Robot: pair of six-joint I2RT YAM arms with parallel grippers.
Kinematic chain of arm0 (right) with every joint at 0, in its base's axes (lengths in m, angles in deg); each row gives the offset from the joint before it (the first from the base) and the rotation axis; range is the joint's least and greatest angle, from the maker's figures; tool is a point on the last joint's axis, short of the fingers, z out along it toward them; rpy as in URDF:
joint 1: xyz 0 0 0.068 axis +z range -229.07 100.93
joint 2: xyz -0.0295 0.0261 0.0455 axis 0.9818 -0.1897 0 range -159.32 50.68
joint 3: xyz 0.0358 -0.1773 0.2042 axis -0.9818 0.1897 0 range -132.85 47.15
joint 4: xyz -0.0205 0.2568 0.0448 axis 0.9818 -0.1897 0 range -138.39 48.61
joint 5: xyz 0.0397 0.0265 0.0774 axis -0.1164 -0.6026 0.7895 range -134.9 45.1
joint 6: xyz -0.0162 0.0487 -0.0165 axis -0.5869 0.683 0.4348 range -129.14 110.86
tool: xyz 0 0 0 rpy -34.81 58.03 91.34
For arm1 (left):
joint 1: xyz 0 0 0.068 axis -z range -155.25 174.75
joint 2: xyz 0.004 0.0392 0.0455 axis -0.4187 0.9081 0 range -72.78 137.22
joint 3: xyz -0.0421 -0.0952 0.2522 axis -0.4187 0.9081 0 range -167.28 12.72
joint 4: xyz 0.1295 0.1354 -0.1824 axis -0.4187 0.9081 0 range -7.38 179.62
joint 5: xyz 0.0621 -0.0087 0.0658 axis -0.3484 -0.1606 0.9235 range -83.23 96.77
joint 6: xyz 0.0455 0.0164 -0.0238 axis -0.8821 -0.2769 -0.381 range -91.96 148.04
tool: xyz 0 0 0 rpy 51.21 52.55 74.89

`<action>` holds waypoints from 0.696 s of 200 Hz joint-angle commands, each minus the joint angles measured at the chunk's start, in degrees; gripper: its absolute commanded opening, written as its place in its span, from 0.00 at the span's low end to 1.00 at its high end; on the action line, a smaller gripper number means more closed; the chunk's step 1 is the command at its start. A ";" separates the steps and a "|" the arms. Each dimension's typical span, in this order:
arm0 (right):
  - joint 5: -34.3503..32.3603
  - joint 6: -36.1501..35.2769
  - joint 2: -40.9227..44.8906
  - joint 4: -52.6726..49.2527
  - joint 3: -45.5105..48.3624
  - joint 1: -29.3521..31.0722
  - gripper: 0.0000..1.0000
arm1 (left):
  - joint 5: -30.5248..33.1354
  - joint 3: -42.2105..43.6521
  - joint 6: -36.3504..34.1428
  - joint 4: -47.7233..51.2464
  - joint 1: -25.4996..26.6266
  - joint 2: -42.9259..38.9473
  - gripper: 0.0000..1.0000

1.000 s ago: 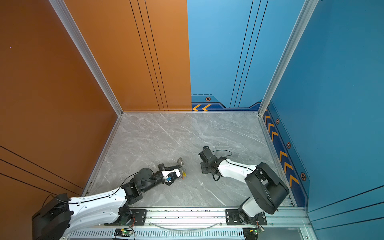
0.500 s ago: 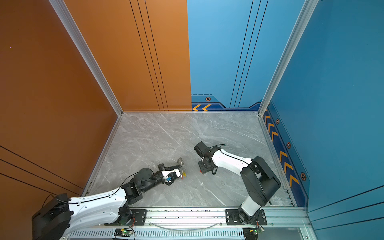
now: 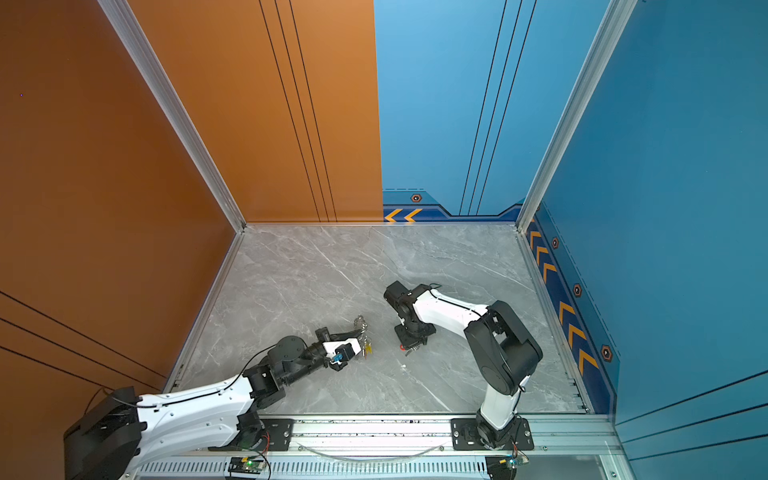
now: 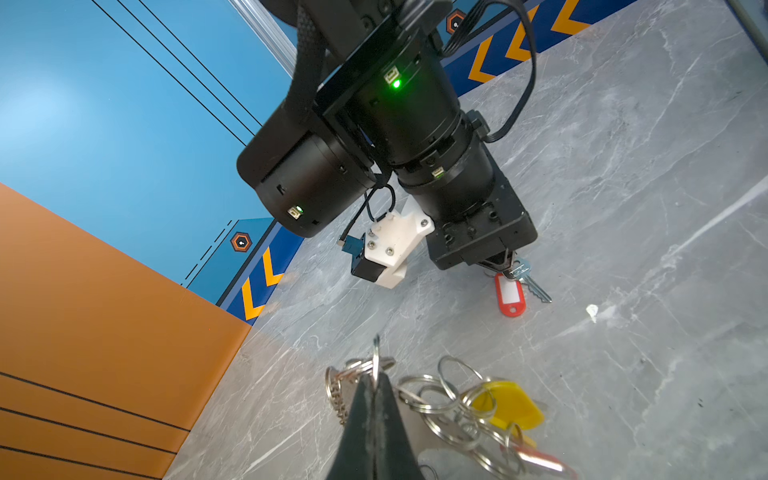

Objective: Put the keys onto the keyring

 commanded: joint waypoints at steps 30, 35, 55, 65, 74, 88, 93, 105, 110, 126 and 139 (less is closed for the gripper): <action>-0.89 -0.88 3.27 -2.07 -0.47 -0.35 0.23 | 0.91 0.03 0.90 -2.46 -0.33 -0.15 0.00; -0.89 -0.71 4.02 -1.77 -0.11 -0.35 0.23 | 0.92 0.08 0.94 -2.48 -0.36 -0.15 0.00; -1.21 1.34 7.56 1.24 2.48 -0.27 0.24 | 0.92 0.07 0.88 -2.48 -0.38 -0.06 0.00; -1.85 3.07 9.48 3.83 4.55 0.03 0.25 | 0.94 0.08 0.86 -2.48 -0.34 -0.06 0.00; -2.70 4.82 11.05 6.43 6.70 0.41 0.25 | 0.87 0.07 0.82 -2.44 -0.30 -0.06 0.00; -4.37 7.03 13.79 11.15 10.33 0.61 0.24 | 0.92 0.08 0.83 -2.44 -0.33 -0.06 0.00; -5.05 7.45 14.66 12.52 11.41 2.50 0.24 | 0.84 0.06 0.85 -2.47 -0.31 -0.06 0.00; -7.15 8.37 16.83 15.65 13.94 3.81 0.24 | 0.76 0.04 0.91 -2.47 -0.34 0.02 0.00; -7.75 8.61 17.57 16.93 14.92 4.23 0.24 | 0.68 -0.05 0.95 -2.47 -0.32 -0.02 0.00; -8.88 8.93 19.89 21.01 18.11 5.15 0.24 | 0.56 -0.04 0.94 -2.48 -0.36 0.02 0.00; -9.42 9.41 21.83 24.39 20.93 5.20 0.24 | 0.63 -0.03 0.97 -2.48 -0.30 0.02 0.00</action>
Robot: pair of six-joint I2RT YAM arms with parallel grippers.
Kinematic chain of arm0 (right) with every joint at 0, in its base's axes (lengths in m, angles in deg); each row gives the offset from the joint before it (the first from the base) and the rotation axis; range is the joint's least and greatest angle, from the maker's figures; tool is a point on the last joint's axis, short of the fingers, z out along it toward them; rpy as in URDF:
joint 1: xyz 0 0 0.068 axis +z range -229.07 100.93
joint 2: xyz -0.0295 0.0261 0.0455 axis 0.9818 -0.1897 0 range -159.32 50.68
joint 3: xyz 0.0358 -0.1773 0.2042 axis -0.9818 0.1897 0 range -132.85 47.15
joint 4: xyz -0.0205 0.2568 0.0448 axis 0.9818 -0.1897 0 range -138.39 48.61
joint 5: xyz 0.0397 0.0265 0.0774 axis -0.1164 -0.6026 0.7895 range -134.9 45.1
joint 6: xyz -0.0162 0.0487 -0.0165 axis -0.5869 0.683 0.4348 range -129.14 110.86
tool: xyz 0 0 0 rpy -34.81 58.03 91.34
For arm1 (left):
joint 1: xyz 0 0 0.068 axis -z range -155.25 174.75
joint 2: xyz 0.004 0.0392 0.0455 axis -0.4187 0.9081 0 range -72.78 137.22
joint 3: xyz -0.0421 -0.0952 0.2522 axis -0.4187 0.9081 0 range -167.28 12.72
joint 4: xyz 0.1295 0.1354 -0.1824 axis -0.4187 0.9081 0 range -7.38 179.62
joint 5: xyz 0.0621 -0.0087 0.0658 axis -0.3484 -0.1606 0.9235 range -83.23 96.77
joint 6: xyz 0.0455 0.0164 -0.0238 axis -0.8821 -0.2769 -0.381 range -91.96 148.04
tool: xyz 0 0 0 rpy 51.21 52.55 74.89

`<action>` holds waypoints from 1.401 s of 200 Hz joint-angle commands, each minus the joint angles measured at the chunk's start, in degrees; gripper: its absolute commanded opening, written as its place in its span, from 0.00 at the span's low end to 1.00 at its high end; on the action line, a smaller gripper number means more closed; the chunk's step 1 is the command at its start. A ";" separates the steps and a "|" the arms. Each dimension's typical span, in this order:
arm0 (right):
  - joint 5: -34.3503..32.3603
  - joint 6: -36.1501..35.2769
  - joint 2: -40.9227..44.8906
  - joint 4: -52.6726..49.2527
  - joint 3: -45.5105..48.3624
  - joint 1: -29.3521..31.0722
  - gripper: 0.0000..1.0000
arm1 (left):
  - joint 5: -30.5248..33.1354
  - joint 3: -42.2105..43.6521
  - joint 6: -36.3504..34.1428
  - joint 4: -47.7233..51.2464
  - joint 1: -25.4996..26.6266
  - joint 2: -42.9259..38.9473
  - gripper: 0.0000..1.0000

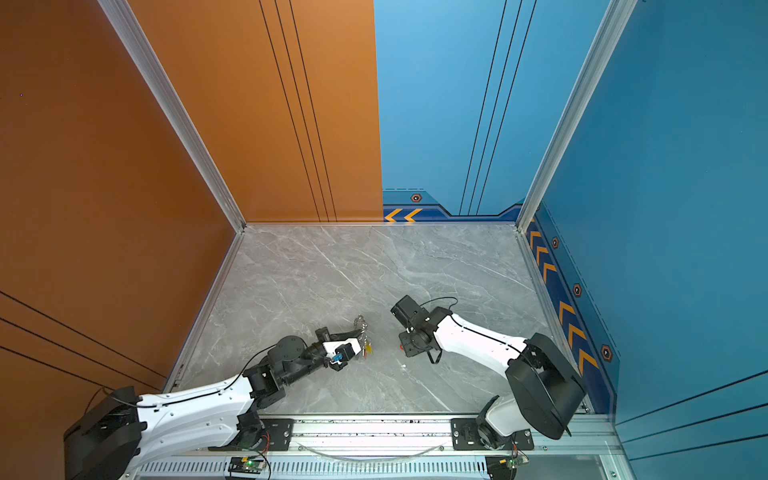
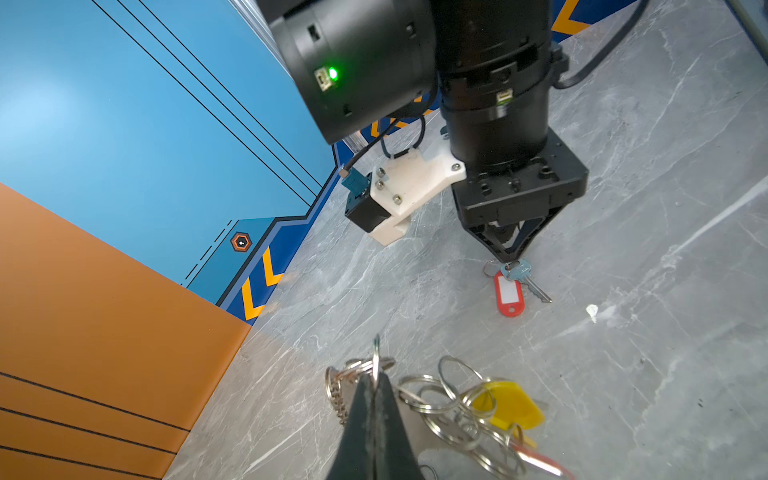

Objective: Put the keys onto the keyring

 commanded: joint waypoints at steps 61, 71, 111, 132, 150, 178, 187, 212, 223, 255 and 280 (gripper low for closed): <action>-4.70 4.46 6.68 18.93 12.36 1.41 0.24 | 0.46 -0.15 0.97 -2.48 -0.31 0.25 0.00; -5.86 4.48 6.89 18.96 12.44 2.00 0.25 | 0.47 -0.17 1.03 -2.46 -0.34 0.31 0.00; -6.21 6.61 5.36 20.58 13.36 1.67 0.21 | 0.45 -0.21 1.12 -2.48 -0.31 0.27 0.00; -6.85 6.97 4.22 20.26 12.93 1.71 0.18 | 0.43 -0.15 1.07 -2.48 -0.28 0.24 0.00; -7.23 7.17 3.66 20.21 12.68 1.75 0.17 | 0.44 -0.23 1.08 -2.46 -0.31 0.43 0.00; -7.36 7.52 2.47 19.45 12.23 1.74 0.17 | 0.47 -0.24 1.11 -2.46 -0.34 0.43 0.00; -7.36 7.46 2.19 19.49 12.07 1.79 0.16 | 0.48 -0.21 1.11 -2.48 -0.36 0.44 0.00; -7.31 7.07 1.42 19.73 11.69 1.67 0.15 | 0.49 -0.23 1.13 -2.48 -0.33 0.40 0.00; -7.29 6.83 1.02 19.81 11.37 1.57 0.13 | 0.47 -0.24 1.13 -2.47 -0.30 0.42 0.00; -7.04 5.65 -0.11 18.59 9.57 1.37 0.05 | 0.57 -0.17 1.10 -2.44 -0.30 0.36 0.00; -7.43 4.24 -0.58 15.86 7.63 1.06 0.01 | 0.64 -0.11 1.11 -2.48 -0.31 0.18 0.00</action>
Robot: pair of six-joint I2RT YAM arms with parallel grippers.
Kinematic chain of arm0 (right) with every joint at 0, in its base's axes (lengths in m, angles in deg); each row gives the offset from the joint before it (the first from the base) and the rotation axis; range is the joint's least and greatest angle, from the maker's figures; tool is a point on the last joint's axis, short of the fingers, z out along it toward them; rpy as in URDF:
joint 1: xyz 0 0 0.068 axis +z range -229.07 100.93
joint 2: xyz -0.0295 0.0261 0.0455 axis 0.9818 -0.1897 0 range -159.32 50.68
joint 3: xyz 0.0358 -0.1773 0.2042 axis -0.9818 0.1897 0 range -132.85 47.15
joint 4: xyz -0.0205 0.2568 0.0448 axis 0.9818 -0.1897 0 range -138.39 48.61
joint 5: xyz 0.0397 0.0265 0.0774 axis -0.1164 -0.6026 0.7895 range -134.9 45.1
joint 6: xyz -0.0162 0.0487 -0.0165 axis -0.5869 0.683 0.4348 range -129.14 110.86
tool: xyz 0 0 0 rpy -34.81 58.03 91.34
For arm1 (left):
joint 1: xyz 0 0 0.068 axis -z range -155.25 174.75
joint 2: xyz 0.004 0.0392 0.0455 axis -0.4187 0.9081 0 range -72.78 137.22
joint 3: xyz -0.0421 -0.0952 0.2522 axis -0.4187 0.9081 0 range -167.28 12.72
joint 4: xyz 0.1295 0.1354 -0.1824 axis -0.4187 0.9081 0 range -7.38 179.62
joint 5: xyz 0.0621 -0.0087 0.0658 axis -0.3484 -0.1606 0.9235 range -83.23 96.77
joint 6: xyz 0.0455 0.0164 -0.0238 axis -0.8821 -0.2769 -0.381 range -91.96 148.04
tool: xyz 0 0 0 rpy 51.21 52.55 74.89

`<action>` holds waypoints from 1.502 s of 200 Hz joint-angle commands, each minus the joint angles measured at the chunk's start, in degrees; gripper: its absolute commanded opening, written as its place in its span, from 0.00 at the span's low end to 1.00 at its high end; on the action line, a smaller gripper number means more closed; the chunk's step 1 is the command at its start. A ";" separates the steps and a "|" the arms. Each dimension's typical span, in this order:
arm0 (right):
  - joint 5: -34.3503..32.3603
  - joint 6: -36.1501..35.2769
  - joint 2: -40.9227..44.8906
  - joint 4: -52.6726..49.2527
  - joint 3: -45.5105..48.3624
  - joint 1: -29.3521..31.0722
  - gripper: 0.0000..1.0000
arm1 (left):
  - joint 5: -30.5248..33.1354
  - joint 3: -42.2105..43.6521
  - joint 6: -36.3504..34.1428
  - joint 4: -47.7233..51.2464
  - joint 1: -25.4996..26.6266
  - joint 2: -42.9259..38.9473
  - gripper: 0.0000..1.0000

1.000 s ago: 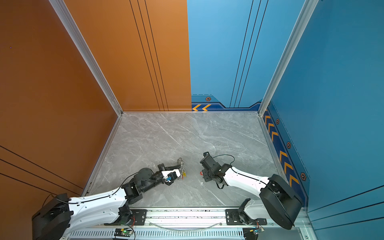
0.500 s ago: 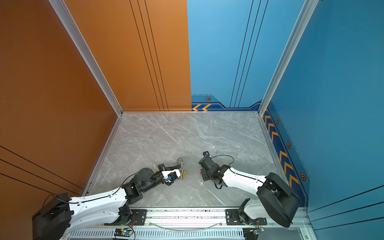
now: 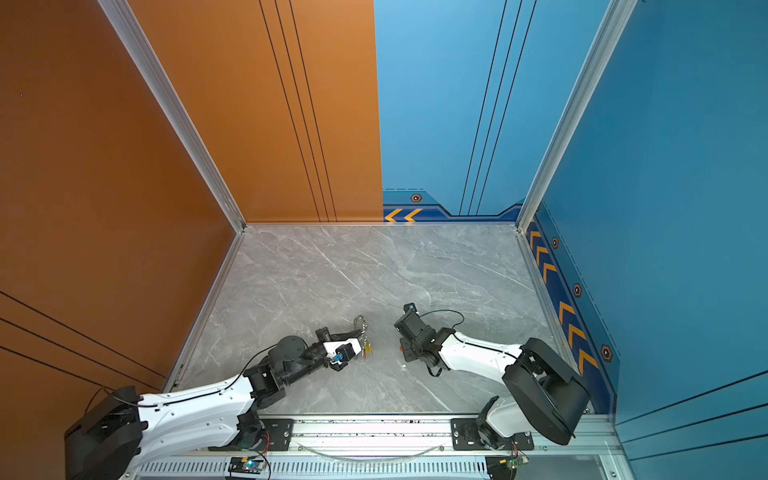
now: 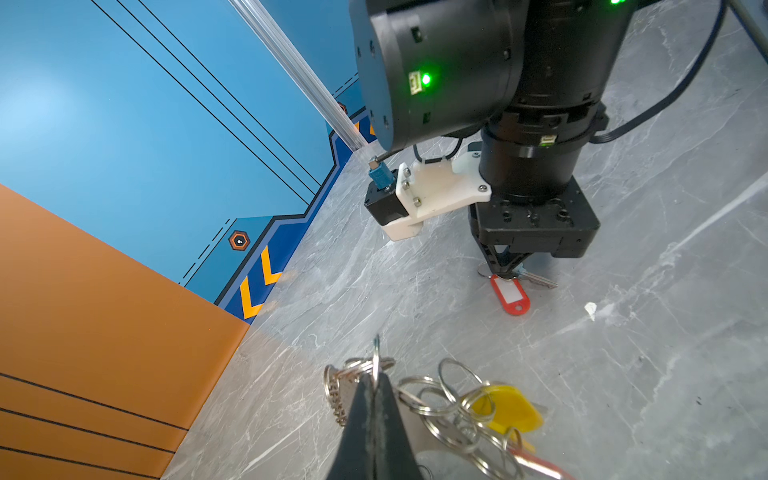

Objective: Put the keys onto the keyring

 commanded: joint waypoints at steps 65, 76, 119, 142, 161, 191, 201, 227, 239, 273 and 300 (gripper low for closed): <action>7.77 -9.66 0.78 -14.78 -9.91 -1.46 0.00 | 0.94 -0.03 0.95 -2.48 -0.31 -0.41 0.00; 10.83 -11.79 0.60 -16.21 -11.08 -1.33 0.00 | 0.94 -0.05 0.98 -2.48 -0.36 -0.41 0.00; 14.77 -17.59 -1.76 -20.11 -14.21 -0.21 0.00 | 1.20 0.11 1.25 -2.48 -0.54 -0.76 0.00; 14.36 -17.74 -6.88 -24.64 -18.06 -0.82 0.00 | 1.20 0.15 1.18 -2.48 -0.52 -0.85 0.00; 11.64 -17.29 -10.62 -27.27 -20.47 -1.13 0.00 | 1.23 0.16 1.29 -2.49 -0.54 -1.09 0.00; 10.00 -16.83 -14.30 -30.47 -23.73 -1.94 0.00 | 1.34 0.30 1.30 -2.48 -0.54 -1.37 0.00; 9.60 -16.70 -15.18 -31.65 -24.93 -2.12 0.00 | 1.29 0.22 1.27 -2.46 -0.54 -1.31 0.00; 9.71 -16.33 -16.97 -33.79 -27.27 -2.43 0.00 | 1.30 0.25 1.26 -2.48 -0.57 -1.31 0.00; 10.02 -16.25 -17.69 -34.47 -28.13 -2.64 0.00 | 1.29 0.29 1.21 -2.48 -0.55 -1.36 0.00; 10.18 -16.20 -19.21 -35.51 -29.66 -3.28 0.00 | 1.35 0.34 1.21 -2.48 -0.52 -1.62 0.00; 10.35 -16.33 -19.99 -35.54 -30.39 -3.39 0.02 | 1.44 0.33 1.22 -2.47 -0.54 -1.53 0.00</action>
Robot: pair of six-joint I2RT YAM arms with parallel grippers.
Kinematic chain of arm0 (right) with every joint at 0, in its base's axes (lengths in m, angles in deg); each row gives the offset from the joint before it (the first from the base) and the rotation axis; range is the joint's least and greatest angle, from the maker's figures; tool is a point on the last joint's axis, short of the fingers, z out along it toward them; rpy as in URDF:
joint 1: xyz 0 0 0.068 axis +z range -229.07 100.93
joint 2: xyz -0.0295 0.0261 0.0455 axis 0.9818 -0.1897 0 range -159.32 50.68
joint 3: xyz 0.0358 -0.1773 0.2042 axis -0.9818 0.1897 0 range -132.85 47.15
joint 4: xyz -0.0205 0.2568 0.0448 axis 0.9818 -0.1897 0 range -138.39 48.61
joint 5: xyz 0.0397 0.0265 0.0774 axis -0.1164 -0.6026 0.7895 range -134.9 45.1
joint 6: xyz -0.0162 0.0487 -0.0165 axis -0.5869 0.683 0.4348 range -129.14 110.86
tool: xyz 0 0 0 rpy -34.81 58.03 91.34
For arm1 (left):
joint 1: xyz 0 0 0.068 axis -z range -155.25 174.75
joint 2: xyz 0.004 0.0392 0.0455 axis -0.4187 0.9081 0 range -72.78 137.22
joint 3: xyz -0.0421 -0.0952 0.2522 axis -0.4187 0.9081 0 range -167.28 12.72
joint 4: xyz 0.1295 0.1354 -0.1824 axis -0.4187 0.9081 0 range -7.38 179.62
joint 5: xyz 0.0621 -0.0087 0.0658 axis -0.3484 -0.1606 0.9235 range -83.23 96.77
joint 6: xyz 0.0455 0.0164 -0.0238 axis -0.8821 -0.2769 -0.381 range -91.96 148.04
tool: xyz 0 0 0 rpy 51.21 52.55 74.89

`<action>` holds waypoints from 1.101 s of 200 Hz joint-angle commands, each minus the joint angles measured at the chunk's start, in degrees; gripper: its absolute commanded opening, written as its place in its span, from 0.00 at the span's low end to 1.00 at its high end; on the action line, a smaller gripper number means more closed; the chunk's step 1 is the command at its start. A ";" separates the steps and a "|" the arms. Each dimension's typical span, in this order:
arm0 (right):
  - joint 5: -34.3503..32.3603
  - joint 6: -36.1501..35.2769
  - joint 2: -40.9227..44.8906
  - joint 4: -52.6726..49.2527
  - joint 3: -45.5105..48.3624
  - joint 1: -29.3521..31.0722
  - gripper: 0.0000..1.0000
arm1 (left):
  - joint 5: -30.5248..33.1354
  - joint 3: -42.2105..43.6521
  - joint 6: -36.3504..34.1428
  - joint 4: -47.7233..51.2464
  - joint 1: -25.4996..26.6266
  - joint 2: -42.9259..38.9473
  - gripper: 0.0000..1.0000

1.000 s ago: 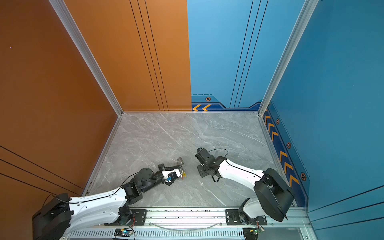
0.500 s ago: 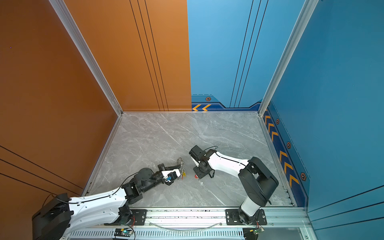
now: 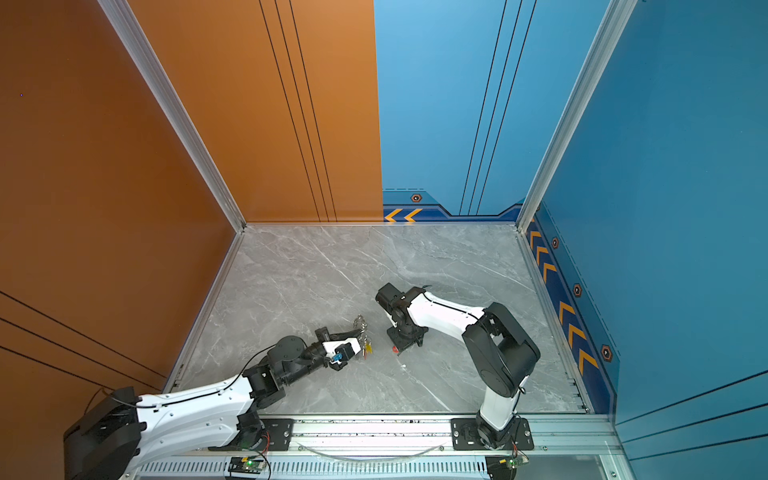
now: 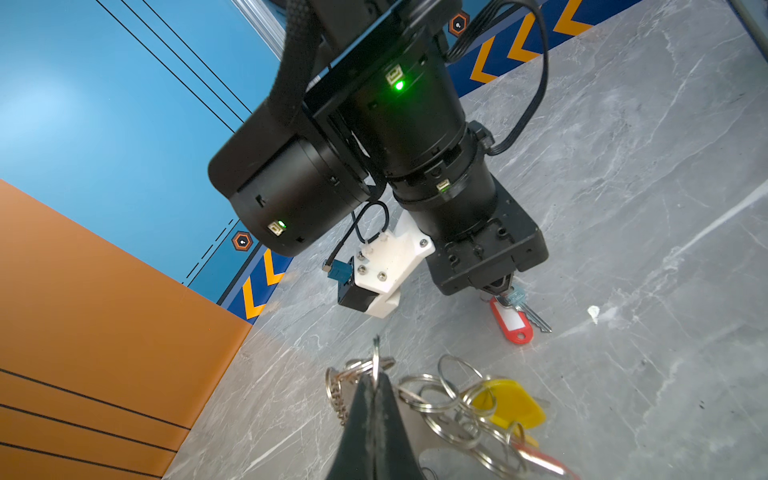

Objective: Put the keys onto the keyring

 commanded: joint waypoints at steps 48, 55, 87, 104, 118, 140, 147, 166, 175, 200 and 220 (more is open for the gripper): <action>-0.52 -0.24 -2.59 -2.58 -3.12 -0.26 0.07 | 1.34 0.36 1.04 -2.51 -0.54 -1.02 0.00; -0.51 -0.29 -2.67 -2.61 -3.21 -0.33 0.09 | 1.34 0.35 0.97 -2.51 -0.54 -1.00 0.00; -0.62 -0.36 -1.28 -2.60 -3.39 -0.38 0.18 | 1.40 0.37 0.92 -2.57 -0.54 -0.85 0.00; -0.18 -0.27 0.48 -2.51 -3.25 -0.51 0.21 | 1.33 0.27 0.93 -2.58 -0.50 -0.65 0.00; -0.07 0.04 2.75 -1.87 -2.50 -0.58 0.23 | 1.34 0.28 0.97 -2.55 -0.50 -0.57 0.00; 0.41 1.79 7.68 3.31 2.18 -1.32 0.23 | 1.33 0.19 0.97 -2.59 -0.54 -0.48 0.00; 0.32 2.88 9.42 5.35 4.13 -1.53 0.23 | 1.36 0.18 0.92 -2.59 -0.54 -0.43 0.00; -1.09 6.18 14.68 13.05 10.28 -1.09 0.24 | 1.14 0.25 0.84 -2.57 -0.54 -0.48 0.00; -1.48 7.57 17.20 16.60 13.59 -0.95 0.24 | 1.01 0.25 0.89 -2.59 -0.54 -0.39 0.00; -2.64 9.71 22.73 26.48 21.47 -0.53 0.24 | 0.69 0.06 0.95 -2.53 -0.45 -0.17 0.00; -2.20 10.41 25.93 35.05 28.00 -0.16 0.24 | 0.72 0.09 0.94 -2.51 -0.50 -0.26 0.00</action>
